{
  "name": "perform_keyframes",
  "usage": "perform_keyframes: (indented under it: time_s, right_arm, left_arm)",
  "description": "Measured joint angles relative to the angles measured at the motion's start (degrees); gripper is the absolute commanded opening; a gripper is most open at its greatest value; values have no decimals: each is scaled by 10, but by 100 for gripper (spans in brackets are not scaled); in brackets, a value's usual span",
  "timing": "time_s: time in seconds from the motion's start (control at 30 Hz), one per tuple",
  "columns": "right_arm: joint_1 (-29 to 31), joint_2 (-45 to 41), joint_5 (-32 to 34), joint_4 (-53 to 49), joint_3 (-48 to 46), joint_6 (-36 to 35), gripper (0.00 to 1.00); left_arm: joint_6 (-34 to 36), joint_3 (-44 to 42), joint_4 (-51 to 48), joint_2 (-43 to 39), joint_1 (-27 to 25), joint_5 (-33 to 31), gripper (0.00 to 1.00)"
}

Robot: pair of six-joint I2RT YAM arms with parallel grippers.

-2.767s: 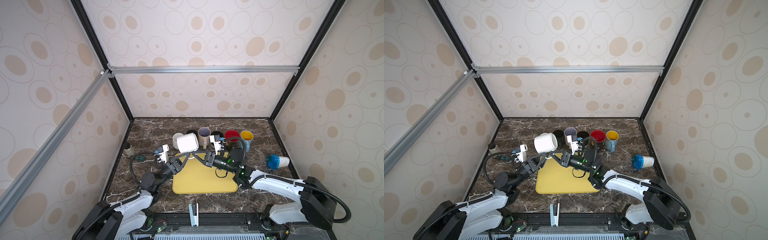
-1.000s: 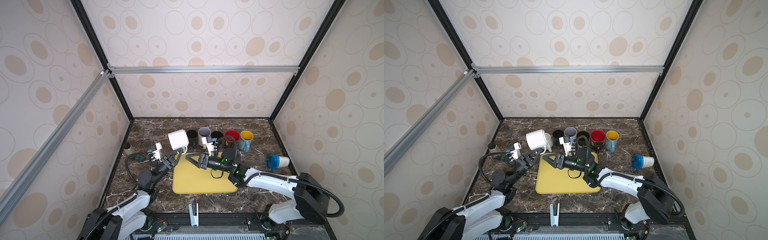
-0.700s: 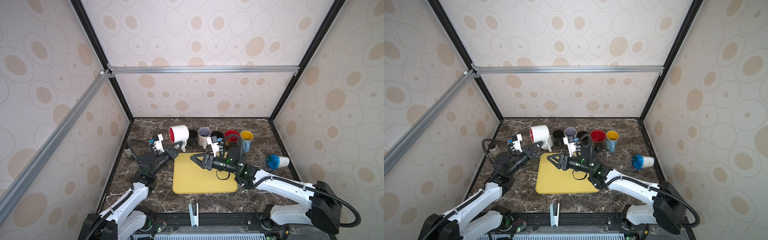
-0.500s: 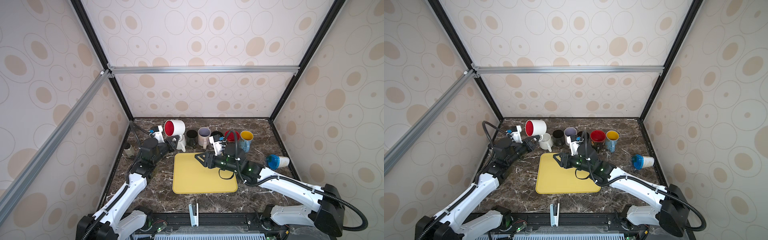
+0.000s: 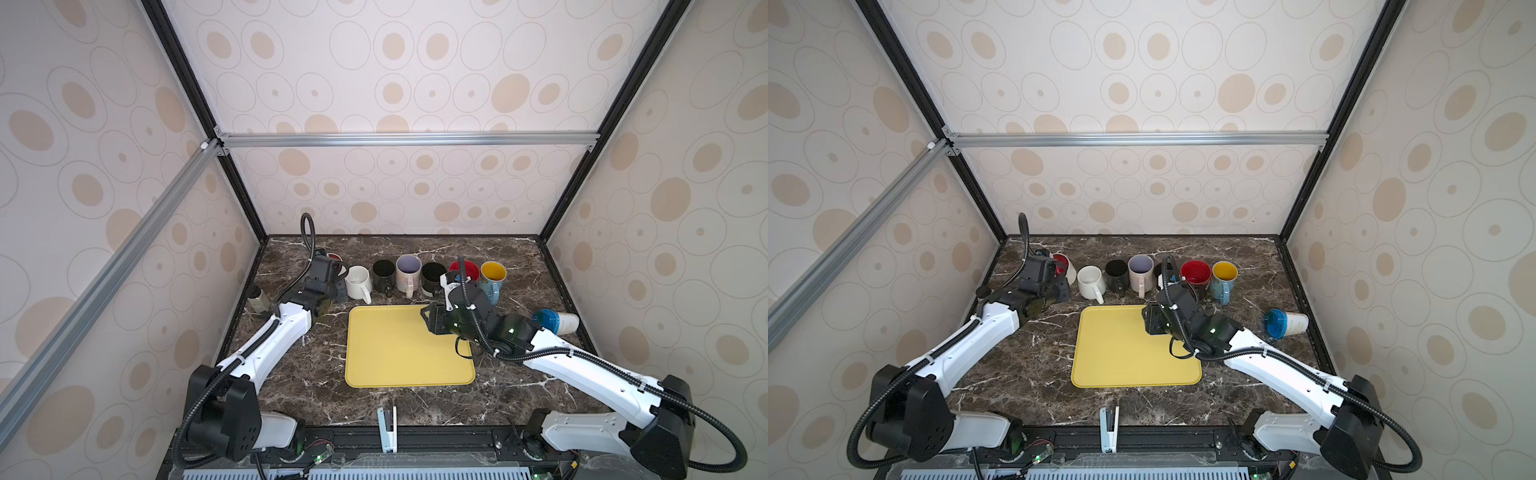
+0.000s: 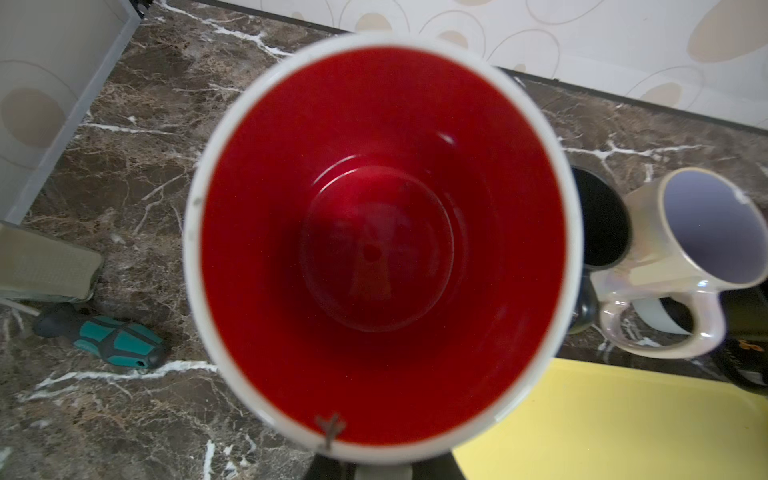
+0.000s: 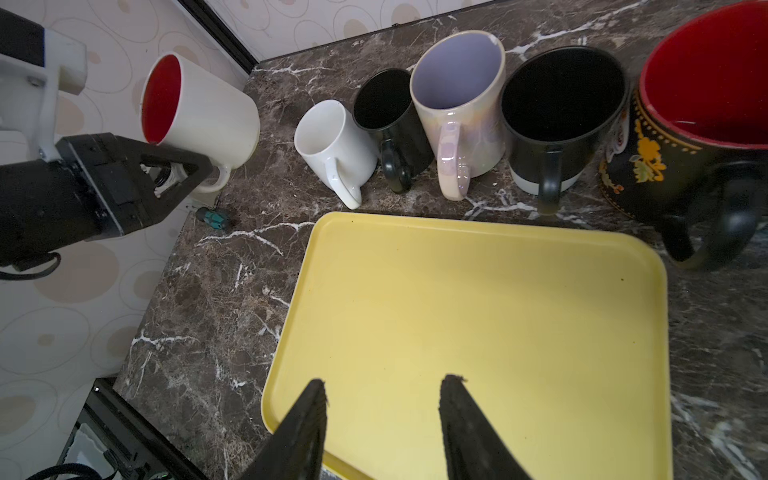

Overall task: Turn the mug right side up
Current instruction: 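Carry the mug beyond the tray with the left gripper while the right withdraws, then lower the red-lined white mug upright beside the white mug with the left gripper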

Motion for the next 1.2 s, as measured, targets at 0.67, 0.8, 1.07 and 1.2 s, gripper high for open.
perform_keyframes:
  time_s: [0.67, 0.8, 1.07, 1.2]
  right_arm:
    - [-30, -26, -1, -28, -18, -6, 47]
    - [-36, -7, -10, -37, -6, -10, 47]
    - [-39, 24, -25, -42, 14, -14, 47]
    - [-42, 29, -32, -47, 14, -15, 47]
  left_arm:
    - [31, 49, 4, 124, 25, -13, 0]
    - [31, 48, 16, 134, 26, -10, 0]
    - [35, 30, 45, 154, 29, -6, 0]
    - [35, 23, 54, 167, 32, -3, 0]
